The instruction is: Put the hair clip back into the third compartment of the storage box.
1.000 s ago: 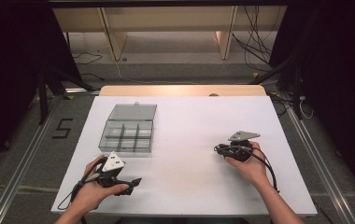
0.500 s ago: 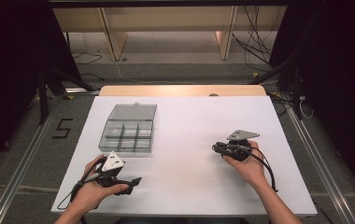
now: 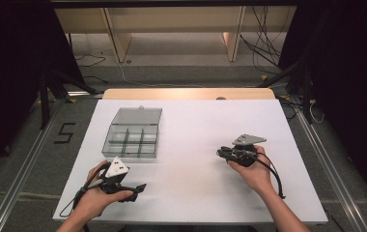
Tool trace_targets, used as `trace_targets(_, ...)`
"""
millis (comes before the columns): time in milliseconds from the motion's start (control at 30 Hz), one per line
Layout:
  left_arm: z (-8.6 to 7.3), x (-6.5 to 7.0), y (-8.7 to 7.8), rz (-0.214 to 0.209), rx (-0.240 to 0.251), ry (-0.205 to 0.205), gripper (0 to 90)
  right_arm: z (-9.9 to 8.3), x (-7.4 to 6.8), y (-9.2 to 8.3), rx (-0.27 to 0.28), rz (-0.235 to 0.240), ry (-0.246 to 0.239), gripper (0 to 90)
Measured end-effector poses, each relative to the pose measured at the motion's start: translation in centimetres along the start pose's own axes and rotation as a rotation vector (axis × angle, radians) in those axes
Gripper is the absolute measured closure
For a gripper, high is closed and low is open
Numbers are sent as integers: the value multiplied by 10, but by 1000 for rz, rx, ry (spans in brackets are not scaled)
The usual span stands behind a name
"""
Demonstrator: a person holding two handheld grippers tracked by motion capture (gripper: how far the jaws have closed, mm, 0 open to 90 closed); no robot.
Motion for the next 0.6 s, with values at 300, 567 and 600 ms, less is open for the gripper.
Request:
trace_targets(300,0,0,0,-3,2,0,153,3,-7,4,8,13,-3,769)
trace_targets(567,0,0,1,-2,2,-3,154,10,-14,6,27,26,-1,770)
trace_targets(600,0,0,1,-3,1,-3,154,10,-14,7,24,28,-2,770)
Point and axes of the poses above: each handheld gripper's, and its own axes: y roughly forward along the jaws, z roughly out of its top, x roughly to its right, the point moved 6 cm from there along y, roughly forward along the jaws, and after that the axes turned 15 degrees about y, right-handed, at the moved point
